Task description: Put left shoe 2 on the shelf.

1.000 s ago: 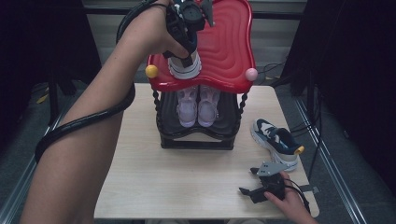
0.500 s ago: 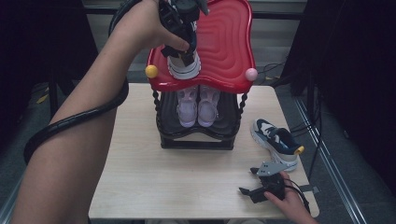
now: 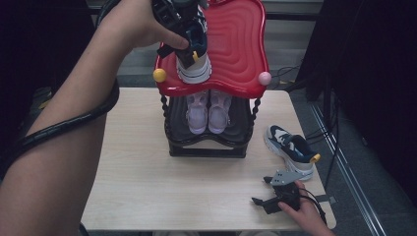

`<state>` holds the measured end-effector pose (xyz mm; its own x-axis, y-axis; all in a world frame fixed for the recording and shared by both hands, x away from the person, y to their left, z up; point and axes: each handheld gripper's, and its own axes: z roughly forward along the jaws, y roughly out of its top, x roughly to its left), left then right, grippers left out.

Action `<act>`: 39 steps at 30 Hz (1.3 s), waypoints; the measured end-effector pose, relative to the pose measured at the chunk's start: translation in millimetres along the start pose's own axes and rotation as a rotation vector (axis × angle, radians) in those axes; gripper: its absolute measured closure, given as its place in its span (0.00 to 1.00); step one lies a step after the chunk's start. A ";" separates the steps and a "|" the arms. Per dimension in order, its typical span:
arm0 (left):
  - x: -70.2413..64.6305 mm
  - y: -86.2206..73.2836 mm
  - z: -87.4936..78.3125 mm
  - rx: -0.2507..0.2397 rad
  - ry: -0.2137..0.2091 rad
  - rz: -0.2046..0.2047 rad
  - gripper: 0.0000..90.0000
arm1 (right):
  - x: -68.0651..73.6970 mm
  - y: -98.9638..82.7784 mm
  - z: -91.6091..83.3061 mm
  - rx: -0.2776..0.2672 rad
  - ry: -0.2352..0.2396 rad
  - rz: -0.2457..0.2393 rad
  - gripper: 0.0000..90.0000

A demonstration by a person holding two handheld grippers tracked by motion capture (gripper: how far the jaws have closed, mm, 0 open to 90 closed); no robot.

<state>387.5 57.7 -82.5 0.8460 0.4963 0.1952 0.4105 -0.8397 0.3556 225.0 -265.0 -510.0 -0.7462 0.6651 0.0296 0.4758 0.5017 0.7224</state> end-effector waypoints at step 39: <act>11.7 -89.5 10.5 0.057 -0.067 -0.097 0.23 | -0.1 0.0 0.1 -0.001 0.002 -0.002 0.13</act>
<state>364.2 136.3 -121.7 0.8214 0.5614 0.1005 0.5085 -0.8007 0.3168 225.1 -265.0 -510.1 -0.7478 0.6633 0.0292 0.4739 0.5025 0.7231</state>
